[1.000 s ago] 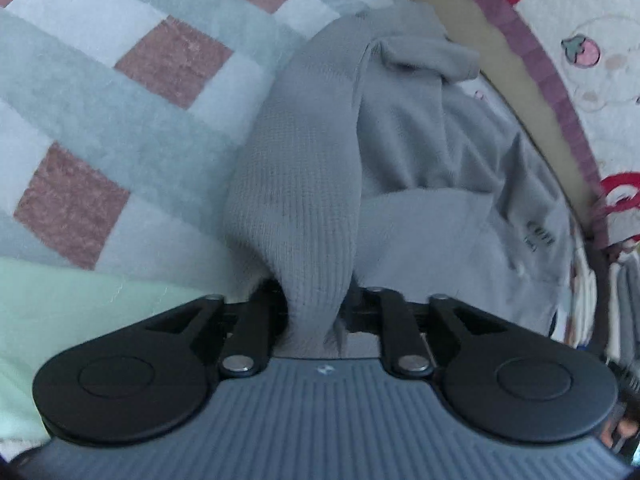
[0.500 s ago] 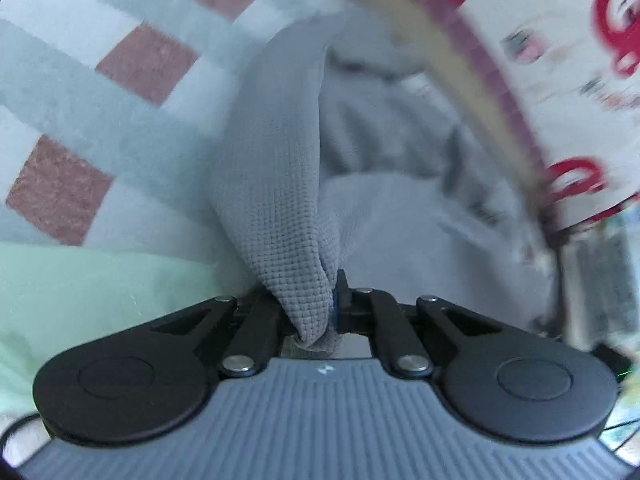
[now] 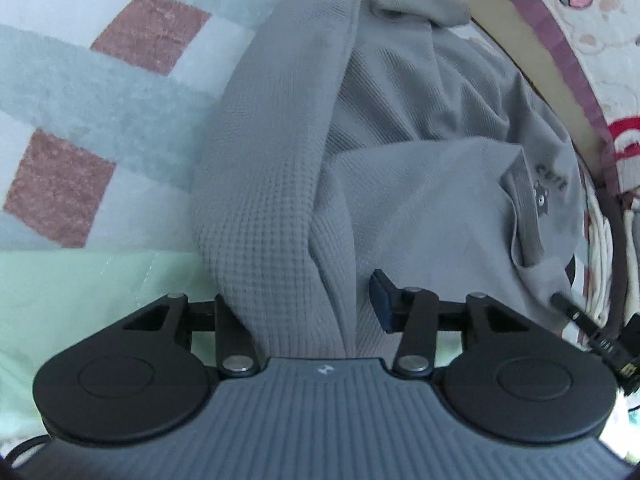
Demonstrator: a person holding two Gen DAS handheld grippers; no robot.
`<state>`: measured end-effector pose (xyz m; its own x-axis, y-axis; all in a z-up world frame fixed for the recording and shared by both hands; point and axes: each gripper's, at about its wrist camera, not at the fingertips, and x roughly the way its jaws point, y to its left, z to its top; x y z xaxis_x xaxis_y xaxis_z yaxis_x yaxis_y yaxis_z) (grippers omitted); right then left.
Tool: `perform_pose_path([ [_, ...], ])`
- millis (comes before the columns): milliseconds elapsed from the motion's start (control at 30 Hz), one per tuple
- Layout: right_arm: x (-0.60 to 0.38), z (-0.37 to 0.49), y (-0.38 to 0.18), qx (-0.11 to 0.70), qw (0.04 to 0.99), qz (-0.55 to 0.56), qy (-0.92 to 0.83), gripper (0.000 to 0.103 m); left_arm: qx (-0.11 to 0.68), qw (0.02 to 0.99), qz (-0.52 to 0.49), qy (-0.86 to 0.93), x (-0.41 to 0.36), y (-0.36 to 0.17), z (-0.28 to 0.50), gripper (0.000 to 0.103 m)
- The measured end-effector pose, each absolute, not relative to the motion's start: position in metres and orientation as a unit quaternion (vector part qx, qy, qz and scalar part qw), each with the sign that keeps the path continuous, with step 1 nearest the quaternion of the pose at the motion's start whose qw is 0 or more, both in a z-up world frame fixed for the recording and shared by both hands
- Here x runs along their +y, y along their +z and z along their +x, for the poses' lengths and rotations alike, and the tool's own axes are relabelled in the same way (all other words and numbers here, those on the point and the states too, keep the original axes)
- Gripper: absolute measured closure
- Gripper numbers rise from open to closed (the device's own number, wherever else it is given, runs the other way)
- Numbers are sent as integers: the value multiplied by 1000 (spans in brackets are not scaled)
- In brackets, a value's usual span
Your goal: Fold clothes
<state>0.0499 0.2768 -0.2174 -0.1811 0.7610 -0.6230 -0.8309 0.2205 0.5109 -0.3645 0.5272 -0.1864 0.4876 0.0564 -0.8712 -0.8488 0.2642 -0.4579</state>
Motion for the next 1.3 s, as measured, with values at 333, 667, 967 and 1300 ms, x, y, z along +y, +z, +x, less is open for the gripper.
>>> perform_pose_path([
  [333, 217, 45, -199, 503, 554, -31, 663, 94, 316, 722, -528, 317, 512, -132, -423, 100],
  [667, 342, 158, -90, 441, 703, 98, 549, 95, 273, 818, -345, 370, 646, -17, -311, 100],
  [967, 283, 109, 182, 45, 722, 190, 663, 96, -25, 906, -283, 315, 614, 199, -363, 100],
  [1300, 206, 47, -31, 218, 719, 70, 657, 96, 229, 806, -431, 333, 550, -16, -419, 99],
])
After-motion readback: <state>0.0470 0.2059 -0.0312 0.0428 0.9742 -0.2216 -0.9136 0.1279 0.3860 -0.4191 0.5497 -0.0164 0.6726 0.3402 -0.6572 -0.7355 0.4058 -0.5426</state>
